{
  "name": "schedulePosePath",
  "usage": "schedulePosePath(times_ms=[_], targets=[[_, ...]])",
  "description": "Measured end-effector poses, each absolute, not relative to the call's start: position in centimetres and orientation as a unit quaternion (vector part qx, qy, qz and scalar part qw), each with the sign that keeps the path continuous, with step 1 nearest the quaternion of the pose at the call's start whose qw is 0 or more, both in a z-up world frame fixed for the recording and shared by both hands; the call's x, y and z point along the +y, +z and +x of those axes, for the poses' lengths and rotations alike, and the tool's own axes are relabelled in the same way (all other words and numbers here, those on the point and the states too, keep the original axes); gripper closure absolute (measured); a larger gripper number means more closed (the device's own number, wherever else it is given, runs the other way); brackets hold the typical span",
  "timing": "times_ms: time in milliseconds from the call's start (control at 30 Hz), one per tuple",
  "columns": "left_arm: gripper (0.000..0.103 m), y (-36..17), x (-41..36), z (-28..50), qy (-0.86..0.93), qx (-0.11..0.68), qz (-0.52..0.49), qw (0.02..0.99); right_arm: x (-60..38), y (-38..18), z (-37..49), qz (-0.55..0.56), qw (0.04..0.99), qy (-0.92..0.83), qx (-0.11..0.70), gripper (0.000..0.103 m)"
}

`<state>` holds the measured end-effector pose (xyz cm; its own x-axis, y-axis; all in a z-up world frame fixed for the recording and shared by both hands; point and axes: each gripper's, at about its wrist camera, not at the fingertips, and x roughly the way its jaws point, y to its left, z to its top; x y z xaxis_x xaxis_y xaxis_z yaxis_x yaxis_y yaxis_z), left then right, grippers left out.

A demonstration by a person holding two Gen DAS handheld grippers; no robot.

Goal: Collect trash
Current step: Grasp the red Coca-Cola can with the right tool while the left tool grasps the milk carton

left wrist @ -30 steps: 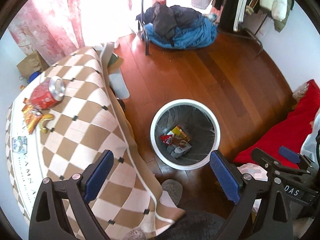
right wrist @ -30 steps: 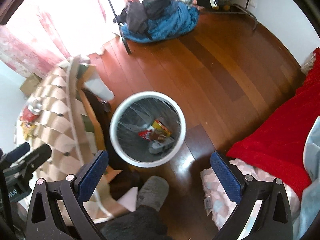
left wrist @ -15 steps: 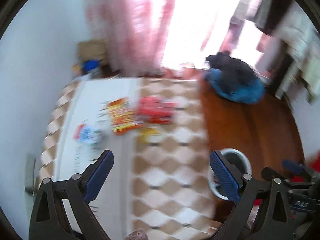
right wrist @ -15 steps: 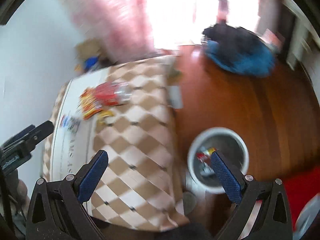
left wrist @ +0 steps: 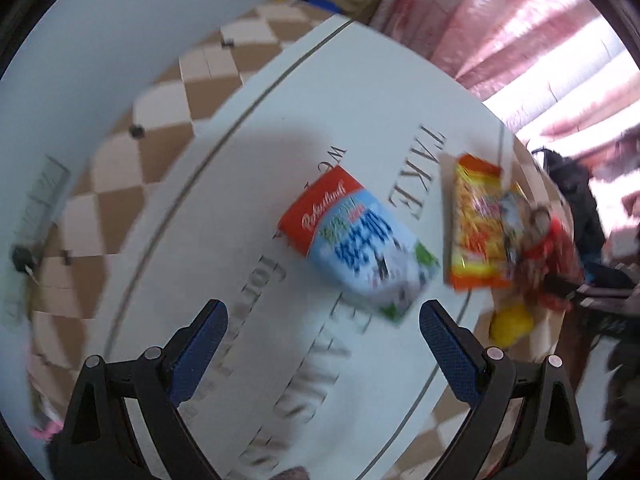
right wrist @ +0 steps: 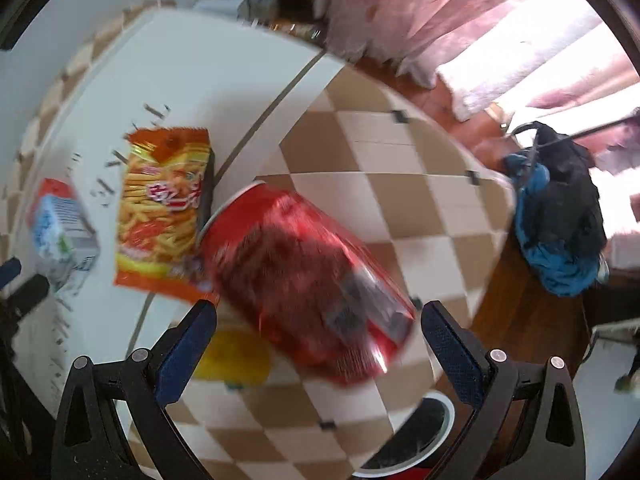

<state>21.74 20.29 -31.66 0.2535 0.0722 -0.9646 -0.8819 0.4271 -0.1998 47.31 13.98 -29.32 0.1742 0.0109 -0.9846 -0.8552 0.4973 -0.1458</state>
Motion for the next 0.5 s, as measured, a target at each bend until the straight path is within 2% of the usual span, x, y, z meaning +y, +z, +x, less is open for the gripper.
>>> schedulePosePath(times_ms=[133, 233, 300, 333, 367, 400, 500], targets=[[0.006, -33.0, 21.7, 22.6, 0.339, 0.479, -0.45, 0.673, 15.3, -30.8, 48.3, -0.386, 0.649, 0.327, 0.569, 0.0], [0.007, -33.0, 21.9, 23.8, 0.34, 0.478, -0.446, 0.676, 15.6, -31.3, 48.5, -0.388, 0.652, 0.327, 0.563, 0.001], [0.014, -32.7, 21.8, 24.6, 0.346, 0.473, -0.434, 0.684, 15.5, -31.4, 48.7, -0.379, 0.659, 0.323, 0.564, 0.007], [0.022, -32.6, 21.9, 24.7, 0.354, 0.478, -0.424, 0.683, 15.4, -31.5, 48.7, -0.375, 0.663, 0.321, 0.563, 0.01], [0.033, -32.5, 21.9, 25.0, 0.361, 0.481, -0.413, 0.684, 15.2, -31.6, 48.8, -0.372, 0.668, 0.316, 0.562, 0.02], [0.039, -32.3, 21.8, 25.3, 0.367, 0.481, -0.402, 0.687, 15.0, -31.7, 49.0, -0.371, 0.672, 0.31, 0.561, 0.028], [0.043, -32.2, 21.2, 25.4, 0.365, 0.481, -0.383, 0.699, 13.9, -32.0, 49.5, -0.354, 0.674, 0.302, 0.574, 0.032]])
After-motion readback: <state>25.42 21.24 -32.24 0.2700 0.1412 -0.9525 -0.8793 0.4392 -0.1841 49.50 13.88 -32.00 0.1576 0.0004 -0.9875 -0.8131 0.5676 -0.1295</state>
